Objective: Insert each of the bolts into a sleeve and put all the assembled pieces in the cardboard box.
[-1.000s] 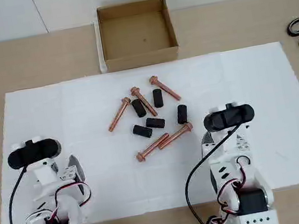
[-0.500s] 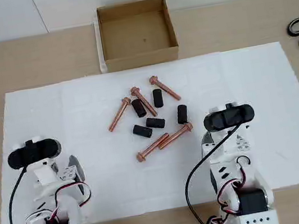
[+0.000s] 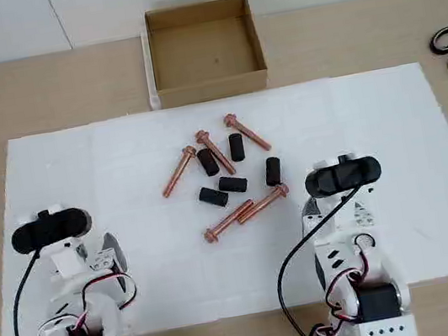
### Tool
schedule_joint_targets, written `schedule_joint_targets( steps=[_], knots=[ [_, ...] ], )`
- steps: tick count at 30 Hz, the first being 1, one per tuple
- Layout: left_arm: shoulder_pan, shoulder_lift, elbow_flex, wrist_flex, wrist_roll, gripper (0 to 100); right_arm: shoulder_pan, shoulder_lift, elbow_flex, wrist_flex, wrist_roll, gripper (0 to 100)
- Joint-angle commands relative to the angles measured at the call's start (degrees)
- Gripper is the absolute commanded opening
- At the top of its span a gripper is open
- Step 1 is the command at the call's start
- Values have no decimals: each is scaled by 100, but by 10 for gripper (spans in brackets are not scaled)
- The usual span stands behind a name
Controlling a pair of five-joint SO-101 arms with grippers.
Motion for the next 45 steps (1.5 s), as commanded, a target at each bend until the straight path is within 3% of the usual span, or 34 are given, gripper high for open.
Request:
schedule_joint_targets(
  steps=[1, 45],
  knots=[
    [-9, -53, -13, -132, 0, 149, 31, -75, 44, -22, 26, 156],
    [88, -53, -22, -123, -9, 149, 31, -75, 44, -224, 44, 156]
  ],
)
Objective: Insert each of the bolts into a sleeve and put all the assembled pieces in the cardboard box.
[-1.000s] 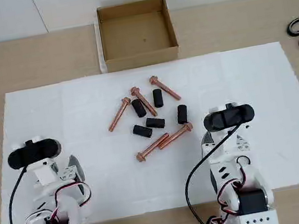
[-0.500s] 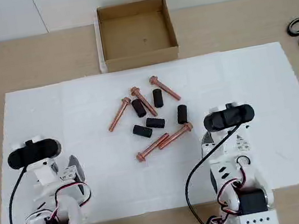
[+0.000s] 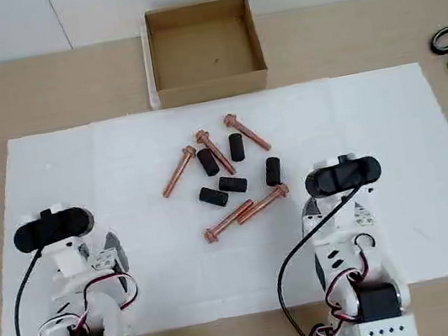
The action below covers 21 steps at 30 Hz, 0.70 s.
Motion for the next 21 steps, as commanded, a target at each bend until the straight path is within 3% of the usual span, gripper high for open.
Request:
schedule_joint_targets(
  steps=[1, 9, 12, 17, 21],
  knots=[
    [9, -53, -22, -123, -18, 149, 31, -75, 44, -400, 44, 156],
    [9, -53, -31, -141, -202, 149, 1165, -75, -1459, -593, 97, 156],
    [9, -53, -31, -141, -211, 149, 1596, -75, -2330, -620, 642, 156],
    [9, -53, -31, -149, -211, 149, 1516, 189, -2998, -585, 1785, 156],
    [9, -53, -31, -149, -211, 149, 1543, 1464, -3429, -585, 1960, 156]
  ],
)
